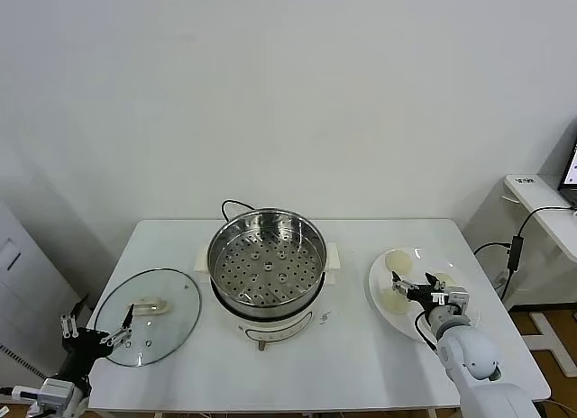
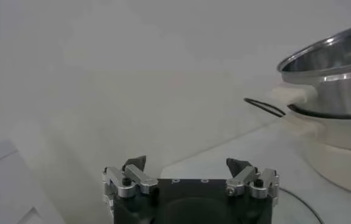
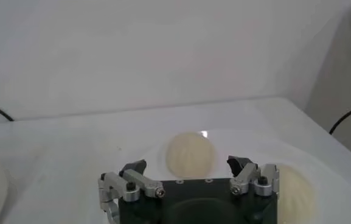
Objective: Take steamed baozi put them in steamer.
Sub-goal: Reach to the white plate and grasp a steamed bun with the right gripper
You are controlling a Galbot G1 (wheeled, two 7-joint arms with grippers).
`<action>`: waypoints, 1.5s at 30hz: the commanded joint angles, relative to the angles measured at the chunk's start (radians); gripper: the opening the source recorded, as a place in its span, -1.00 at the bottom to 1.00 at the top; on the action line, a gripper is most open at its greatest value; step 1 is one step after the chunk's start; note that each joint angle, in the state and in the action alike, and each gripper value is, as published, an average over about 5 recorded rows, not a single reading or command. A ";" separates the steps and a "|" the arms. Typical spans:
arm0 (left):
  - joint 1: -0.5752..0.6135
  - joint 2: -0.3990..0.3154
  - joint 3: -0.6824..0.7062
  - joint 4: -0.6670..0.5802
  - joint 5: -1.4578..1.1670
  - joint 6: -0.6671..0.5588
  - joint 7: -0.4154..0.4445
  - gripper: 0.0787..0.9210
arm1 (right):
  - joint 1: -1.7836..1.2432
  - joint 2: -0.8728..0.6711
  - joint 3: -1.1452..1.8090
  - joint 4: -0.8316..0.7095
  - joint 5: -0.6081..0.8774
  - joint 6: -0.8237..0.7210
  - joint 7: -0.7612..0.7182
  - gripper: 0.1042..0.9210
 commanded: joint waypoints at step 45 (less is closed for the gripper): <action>-0.030 0.033 0.006 -0.002 -0.006 0.003 -0.007 0.77 | 1.023 -0.273 -0.891 -0.602 -0.879 0.379 -1.196 0.76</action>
